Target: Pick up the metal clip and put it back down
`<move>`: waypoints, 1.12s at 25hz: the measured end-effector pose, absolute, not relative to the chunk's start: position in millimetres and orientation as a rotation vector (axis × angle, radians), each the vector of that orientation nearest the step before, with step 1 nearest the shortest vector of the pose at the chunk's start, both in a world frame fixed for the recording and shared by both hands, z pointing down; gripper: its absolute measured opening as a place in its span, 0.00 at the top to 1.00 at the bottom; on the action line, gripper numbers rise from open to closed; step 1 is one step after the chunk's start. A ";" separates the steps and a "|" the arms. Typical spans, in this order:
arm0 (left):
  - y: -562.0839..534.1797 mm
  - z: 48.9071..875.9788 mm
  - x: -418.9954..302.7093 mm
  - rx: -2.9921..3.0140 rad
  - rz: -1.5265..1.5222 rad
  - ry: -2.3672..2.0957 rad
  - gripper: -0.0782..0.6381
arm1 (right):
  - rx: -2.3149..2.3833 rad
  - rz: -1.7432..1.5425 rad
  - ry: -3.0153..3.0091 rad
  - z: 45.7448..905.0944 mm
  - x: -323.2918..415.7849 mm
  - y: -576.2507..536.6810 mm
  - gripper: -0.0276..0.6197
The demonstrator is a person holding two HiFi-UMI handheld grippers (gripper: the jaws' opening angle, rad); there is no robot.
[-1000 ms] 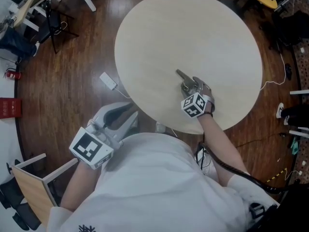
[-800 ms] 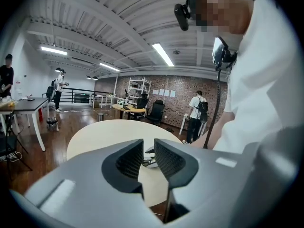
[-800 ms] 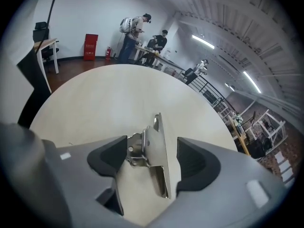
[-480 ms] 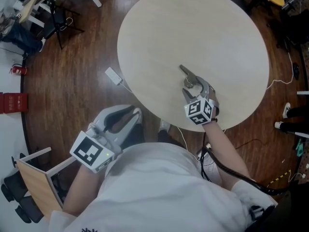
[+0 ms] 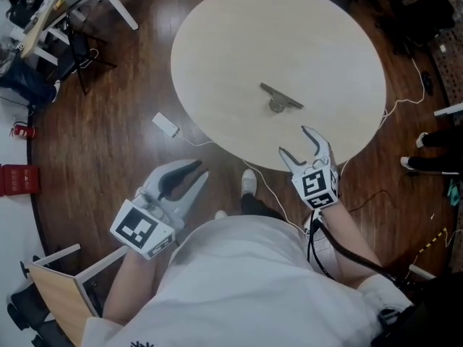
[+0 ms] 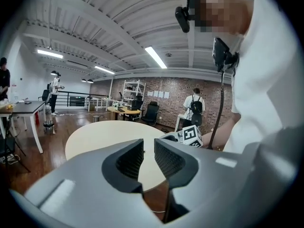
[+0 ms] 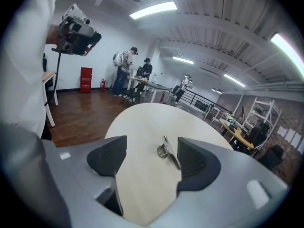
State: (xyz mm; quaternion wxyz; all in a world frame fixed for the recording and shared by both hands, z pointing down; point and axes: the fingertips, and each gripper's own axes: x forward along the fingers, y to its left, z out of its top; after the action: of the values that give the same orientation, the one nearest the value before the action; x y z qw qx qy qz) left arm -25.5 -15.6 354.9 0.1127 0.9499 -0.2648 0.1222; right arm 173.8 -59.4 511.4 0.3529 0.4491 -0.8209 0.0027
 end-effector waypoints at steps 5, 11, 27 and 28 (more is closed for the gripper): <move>35.8 353.9 -40.7 2.836 0.277 -0.715 0.80 | 1.280 0.075 -2.165 474.5 175.1 17.3 0.45; 88.8 392.2 -59.2 2.774 0.262 -0.645 0.80 | 1.440 0.118 -2.187 427.6 172.6 110.3 0.45; 212.4 378.7 51.9 2.821 0.250 -0.745 0.80 | 1.440 -0.086 -2.401 349.8 254.8 263.8 0.47; 225.5 379.6 62.3 2.823 0.251 -0.741 0.80 | 1.434 -0.080 -2.397 354.0 262.5 273.6 0.47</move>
State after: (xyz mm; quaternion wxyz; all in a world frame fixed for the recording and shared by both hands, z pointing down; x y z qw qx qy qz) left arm 62.3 225.5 379.6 0.1060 0.9583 -0.2514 0.0851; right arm 262.5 273.6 354.0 0.1726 0.5054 -0.8450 -0.0281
